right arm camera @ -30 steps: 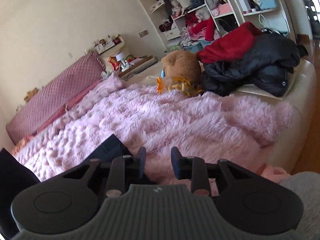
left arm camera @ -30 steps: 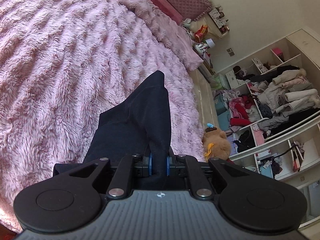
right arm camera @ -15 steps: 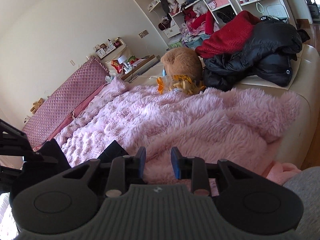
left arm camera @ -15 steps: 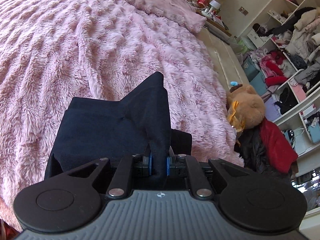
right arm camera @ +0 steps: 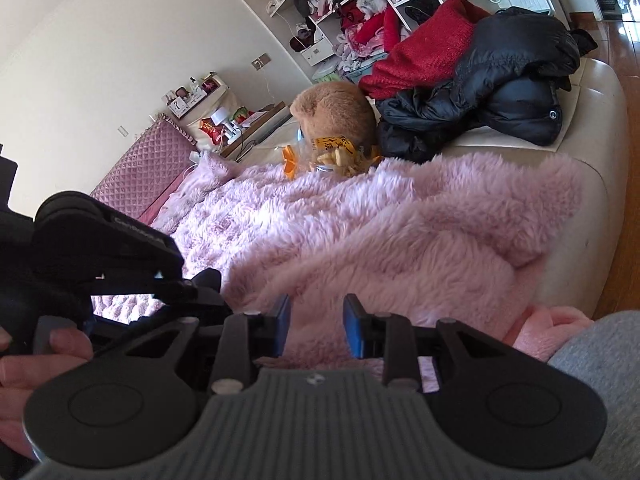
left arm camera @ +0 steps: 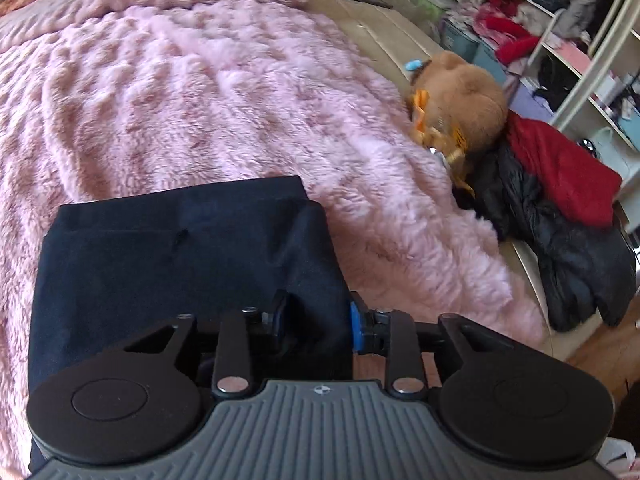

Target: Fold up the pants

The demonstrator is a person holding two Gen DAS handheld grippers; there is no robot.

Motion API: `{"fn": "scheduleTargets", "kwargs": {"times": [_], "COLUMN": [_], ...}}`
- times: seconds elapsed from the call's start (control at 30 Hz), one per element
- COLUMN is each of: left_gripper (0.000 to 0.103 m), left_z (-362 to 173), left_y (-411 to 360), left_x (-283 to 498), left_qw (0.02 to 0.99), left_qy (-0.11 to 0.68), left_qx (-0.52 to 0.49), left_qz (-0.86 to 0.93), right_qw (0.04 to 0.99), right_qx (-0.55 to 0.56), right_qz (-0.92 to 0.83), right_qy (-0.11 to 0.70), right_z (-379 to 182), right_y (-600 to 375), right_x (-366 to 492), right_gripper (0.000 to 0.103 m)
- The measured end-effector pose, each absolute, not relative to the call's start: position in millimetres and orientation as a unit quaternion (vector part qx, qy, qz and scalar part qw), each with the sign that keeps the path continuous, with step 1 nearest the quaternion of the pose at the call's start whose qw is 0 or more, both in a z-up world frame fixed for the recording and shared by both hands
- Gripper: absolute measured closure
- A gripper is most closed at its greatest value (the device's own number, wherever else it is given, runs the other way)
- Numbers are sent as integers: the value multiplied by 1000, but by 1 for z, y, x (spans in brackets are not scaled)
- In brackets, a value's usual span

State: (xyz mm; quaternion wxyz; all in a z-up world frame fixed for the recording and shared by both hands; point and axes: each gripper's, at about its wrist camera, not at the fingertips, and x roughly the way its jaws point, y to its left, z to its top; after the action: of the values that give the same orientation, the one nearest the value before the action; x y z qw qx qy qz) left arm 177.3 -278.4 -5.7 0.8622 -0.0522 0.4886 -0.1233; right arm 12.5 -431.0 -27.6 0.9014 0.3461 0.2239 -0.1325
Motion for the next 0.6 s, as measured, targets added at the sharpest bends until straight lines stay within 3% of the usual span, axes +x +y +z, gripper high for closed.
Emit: {"fn": "scheduleTargets", "kwargs": {"times": [0.2, 0.47, 0.6], "left_gripper": [58, 59, 63], "left_z": [24, 43, 10], "left_y": [-277, -219, -178], "left_x": [156, 140, 132], "left_qw": [866, 899, 906], "left_qy": [455, 415, 413], "left_qx": [-88, -40, -28], "left_qz": [-187, -135, -90], "right_qw": [909, 936, 941], "right_qx": [324, 294, 307], "right_qz": [-140, -85, 15], "right_qy": [220, 177, 139], "right_z": [-26, -10, -4], "right_y": [-424, -404, -395], "right_x": [11, 4, 1], "right_gripper": [75, 74, 62]}}
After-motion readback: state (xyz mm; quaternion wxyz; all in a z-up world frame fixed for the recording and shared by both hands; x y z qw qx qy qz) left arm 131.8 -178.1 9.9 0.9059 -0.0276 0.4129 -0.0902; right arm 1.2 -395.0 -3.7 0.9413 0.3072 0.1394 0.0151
